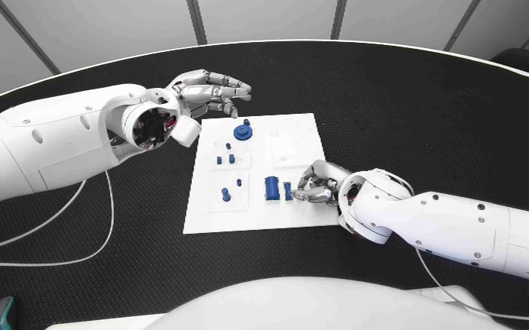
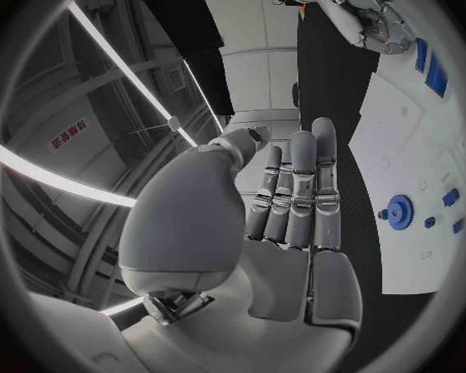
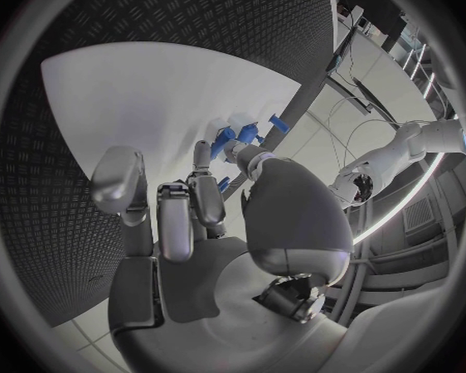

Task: Assemble the parts on the task board

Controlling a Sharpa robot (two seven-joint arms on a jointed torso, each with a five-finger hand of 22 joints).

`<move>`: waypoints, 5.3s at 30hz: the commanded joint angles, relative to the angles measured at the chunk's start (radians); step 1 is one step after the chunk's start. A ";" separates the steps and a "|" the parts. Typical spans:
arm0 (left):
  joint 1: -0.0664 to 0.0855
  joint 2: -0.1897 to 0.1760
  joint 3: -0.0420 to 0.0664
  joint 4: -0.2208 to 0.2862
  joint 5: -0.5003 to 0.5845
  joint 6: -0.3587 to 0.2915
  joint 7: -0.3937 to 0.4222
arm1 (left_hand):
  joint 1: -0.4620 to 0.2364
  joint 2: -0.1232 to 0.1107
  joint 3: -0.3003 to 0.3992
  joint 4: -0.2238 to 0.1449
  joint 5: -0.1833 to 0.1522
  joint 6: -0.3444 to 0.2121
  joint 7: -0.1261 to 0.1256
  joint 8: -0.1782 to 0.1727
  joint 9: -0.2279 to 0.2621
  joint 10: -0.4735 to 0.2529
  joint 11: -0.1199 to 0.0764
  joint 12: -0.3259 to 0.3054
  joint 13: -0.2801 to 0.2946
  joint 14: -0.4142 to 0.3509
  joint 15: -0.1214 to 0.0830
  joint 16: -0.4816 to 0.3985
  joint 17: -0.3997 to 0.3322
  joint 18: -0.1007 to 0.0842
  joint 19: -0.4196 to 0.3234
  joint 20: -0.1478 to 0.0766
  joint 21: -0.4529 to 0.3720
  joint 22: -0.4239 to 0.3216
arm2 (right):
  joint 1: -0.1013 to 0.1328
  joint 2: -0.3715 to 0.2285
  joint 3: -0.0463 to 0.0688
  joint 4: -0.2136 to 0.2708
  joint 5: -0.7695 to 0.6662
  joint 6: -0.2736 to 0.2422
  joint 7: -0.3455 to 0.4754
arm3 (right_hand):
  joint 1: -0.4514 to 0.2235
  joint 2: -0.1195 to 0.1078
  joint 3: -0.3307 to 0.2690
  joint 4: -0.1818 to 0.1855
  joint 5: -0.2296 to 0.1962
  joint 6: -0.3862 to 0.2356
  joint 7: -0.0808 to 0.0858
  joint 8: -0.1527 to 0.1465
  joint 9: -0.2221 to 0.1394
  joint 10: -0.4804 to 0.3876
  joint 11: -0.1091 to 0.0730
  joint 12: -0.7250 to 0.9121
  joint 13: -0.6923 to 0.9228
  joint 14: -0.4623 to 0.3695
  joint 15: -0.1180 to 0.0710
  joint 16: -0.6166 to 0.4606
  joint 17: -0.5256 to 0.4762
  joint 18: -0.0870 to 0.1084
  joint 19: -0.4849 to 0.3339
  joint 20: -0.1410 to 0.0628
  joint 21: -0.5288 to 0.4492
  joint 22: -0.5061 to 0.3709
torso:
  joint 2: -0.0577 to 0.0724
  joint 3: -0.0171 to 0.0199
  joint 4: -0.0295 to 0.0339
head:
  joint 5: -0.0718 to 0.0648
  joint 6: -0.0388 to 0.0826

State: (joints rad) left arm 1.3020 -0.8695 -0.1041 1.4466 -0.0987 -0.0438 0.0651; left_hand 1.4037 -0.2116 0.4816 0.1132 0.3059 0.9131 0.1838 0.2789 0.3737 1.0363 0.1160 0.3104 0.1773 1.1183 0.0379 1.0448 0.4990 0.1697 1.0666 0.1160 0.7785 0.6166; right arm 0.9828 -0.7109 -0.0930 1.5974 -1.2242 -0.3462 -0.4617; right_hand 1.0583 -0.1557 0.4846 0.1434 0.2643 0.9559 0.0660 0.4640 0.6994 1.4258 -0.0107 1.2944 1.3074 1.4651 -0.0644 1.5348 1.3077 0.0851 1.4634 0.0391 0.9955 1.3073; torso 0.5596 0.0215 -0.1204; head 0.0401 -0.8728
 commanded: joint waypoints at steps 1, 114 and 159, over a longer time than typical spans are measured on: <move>0.000 0.000 0.000 0.000 0.000 0.000 0.000 | 0.001 0.005 0.000 0.006 0.003 -0.008 0.002 0.004 -0.001 -0.009 0.001 0.005 -0.002 -0.008 -0.001 0.003 -0.001 0.014 0.002 0.006 -0.007 -0.001 | 0.000 0.004 0.000 -0.003 0.000 0.002 0.000 | 0.015 -0.001 0.003 -0.006 -0.005 0.005 -0.003 0.000 -0.001 0.006 0.000 0.006 0.077 0.091 -0.009 -0.001 0.192 0.003 0.004 -0.004 0.005 0.145 | 0.001 0.0008 0.0003 | 0.000 0.000; -0.001 0.008 0.000 -0.020 0.021 -0.026 0.019 | -0.012 -0.001 -0.011 0.022 0.000 -0.009 0.001 0.008 -0.002 -0.010 0.001 0.011 -0.002 -0.013 0.001 0.002 -0.004 0.014 0.000 0.009 -0.015 -0.006 | 0.030 -0.130 -0.001 0.079 0.257 -0.107 0.474 | 0.090 -0.026 0.014 -0.028 -0.044 -0.078 0.047 -0.071 -0.039 -0.167 0.043 -0.272 -0.101 0.009 0.024 -0.180 -0.068 0.064 -0.121 0.020 -0.486 0.022 | -0.025 -0.0093 -0.0130 | 0.006 0.007; -0.146 0.115 0.050 -0.049 0.214 -0.461 0.324 | -1.404 0.212 -0.482 -0.113 -0.306 -0.913 -0.184 -0.279 -0.374 -1.036 -0.116 -0.310 -0.177 -1.118 -0.038 -1.045 -0.499 -0.170 -1.067 -0.116 -0.778 -0.617 | 0.132 -0.062 0.055 -0.149 1.145 -0.245 0.959 | -1.058 0.156 -0.485 -0.143 -0.264 -0.956 -0.066 -0.464 -0.699 -1.426 0.011 -1.294 -1.307 -1.465 0.064 -1.535 -1.308 -0.085 -1.463 -0.039 -0.996 -1.307 | -0.048 -0.0312 0.0749 | -0.009 0.248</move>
State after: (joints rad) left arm 1.1775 -0.7507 -0.0610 1.3642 0.1340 -0.4444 0.3663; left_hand 0.4440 -0.0181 0.0343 0.0217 0.0256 0.0718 0.0119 0.0197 0.0245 0.0847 0.0161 0.0109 0.0053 0.0703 0.0155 0.0192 0.0182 0.0218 0.0708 0.0249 0.0082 0.0103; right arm 1.1344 -0.7722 -0.0456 1.4128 -0.0987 -0.5312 0.4939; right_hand 0.2795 -0.0147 0.0420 0.0111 0.0212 0.0707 0.0175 0.0154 0.0380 0.1055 0.0152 0.0132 0.0105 0.0832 0.0131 0.0117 0.0323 0.0221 0.0737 0.0229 0.0076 0.0309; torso 0.4787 -0.0198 -0.0912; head 0.0532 -0.6426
